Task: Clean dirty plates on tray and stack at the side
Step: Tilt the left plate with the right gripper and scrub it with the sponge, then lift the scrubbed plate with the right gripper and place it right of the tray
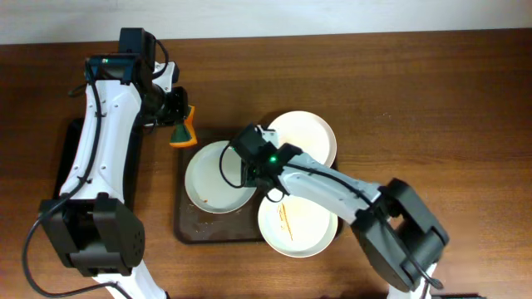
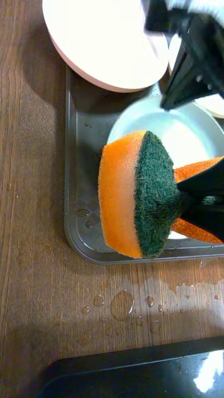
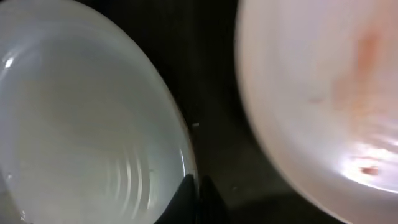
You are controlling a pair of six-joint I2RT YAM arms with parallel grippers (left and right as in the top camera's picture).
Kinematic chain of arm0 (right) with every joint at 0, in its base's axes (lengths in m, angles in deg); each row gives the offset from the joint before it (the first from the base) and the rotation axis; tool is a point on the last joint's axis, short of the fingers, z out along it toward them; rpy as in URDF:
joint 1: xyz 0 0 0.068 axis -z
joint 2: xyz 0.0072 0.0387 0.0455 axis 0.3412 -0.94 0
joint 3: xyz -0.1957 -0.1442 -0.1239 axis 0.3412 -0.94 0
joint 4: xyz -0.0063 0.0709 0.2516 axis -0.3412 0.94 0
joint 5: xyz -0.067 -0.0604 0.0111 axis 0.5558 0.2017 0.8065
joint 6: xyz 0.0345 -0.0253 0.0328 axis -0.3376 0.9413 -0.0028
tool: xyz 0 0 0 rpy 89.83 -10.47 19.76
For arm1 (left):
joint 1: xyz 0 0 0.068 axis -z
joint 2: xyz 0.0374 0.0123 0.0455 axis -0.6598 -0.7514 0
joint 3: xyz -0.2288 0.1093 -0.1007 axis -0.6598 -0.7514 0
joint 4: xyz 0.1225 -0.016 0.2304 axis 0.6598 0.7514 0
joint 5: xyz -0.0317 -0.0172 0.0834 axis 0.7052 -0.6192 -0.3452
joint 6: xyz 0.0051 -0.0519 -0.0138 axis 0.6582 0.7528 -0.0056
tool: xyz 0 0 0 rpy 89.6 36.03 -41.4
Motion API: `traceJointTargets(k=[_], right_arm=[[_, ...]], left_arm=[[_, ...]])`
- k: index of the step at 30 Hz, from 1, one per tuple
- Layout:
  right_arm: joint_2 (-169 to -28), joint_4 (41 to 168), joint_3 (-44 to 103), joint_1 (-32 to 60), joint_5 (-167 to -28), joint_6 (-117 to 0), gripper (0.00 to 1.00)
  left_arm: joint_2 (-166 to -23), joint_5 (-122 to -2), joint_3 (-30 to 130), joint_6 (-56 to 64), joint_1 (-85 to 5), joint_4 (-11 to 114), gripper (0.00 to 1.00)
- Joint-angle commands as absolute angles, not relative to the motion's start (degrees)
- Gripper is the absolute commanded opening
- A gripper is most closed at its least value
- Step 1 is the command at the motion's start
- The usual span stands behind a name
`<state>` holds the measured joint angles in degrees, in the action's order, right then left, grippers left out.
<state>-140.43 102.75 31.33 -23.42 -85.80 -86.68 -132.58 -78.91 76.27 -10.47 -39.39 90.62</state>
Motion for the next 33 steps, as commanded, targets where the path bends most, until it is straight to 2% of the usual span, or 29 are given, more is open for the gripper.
traceJointTargets(k=[1, 3, 4, 5, 8, 9, 11, 14, 17, 22, 25, 29, 33], right_arm=[[-142.16, 101.13, 31.97, -23.34, -89.12, -84.43, 0.10], [-142.20, 98.42, 31.97, -22.31, -89.36, -75.58, 0.31], [-142.51, 96.17, 31.97, -21.57, -89.98, -70.88, 0.36], [-143.19, 93.66, 31.97, -20.39, -92.99, -66.73, 0.38], [-147.19, 90.16, 31.97, -18.90, -97.78, -63.38, 0.36], [-148.85, 89.31, 31.97, -18.92, -99.92, -63.41, 0.27], [-149.51, 88.76, 31.99, -18.92, -100.90, -64.10, 0.04], [-149.16, 89.83, 31.99, -17.65, -100.01, -74.42, 0.04], [-148.67, 92.89, 31.99, -15.64, -95.07, -82.84, 0.04], [-148.67, 92.87, 31.99, -15.64, -95.07, -82.77, 0.04], [-148.67, 92.87, 31.99, -15.60, -95.07, -82.75, 0.04], [-148.67, 92.87, 31.99, -15.60, -95.07, -82.75, 0.04], [-148.70, 93.31, 31.99, -15.60, -95.02, -82.73, 0.04]], left_arm=[[-132.01, -77.84, 77.06, -11.17, -39.57, 90.54, 0.00], [-132.01, -77.84, 77.06, -11.19, -39.59, 90.52, 0.00], [-132.01, -77.84, 77.06, -11.19, -39.59, 90.52, 0.00], [-132.01, -77.84, 77.06, -11.19, -39.59, 90.52, 0.00], [-132.01, -77.84, 77.06, -11.19, -39.59, 90.52, 0.00], [-132.01, -77.84, 77.06, -11.19, -39.59, 90.52, 0.00], [-132.01, -77.84, 77.06, -11.19, -39.57, 90.52, 0.00], [-132.01, -77.84, 76.65, -11.17, -39.53, 91.02, 0.00], [-132.01, -77.91, 66.35, -11.01, -36.75, 89.64, 0.00], [-132.01, -88.55, 44.47, -0.70, -31.61, 70.87, 0.00], [-132.01, -92.71, 35.97, 0.00, -31.42, 60.59, 0.00], [-132.01, -112.46, 31.07, 0.05, -31.42, 48.48, 0.00], [-132.01, -118.04, 31.07, -0.04, -31.09, 40.79, 0.00]])
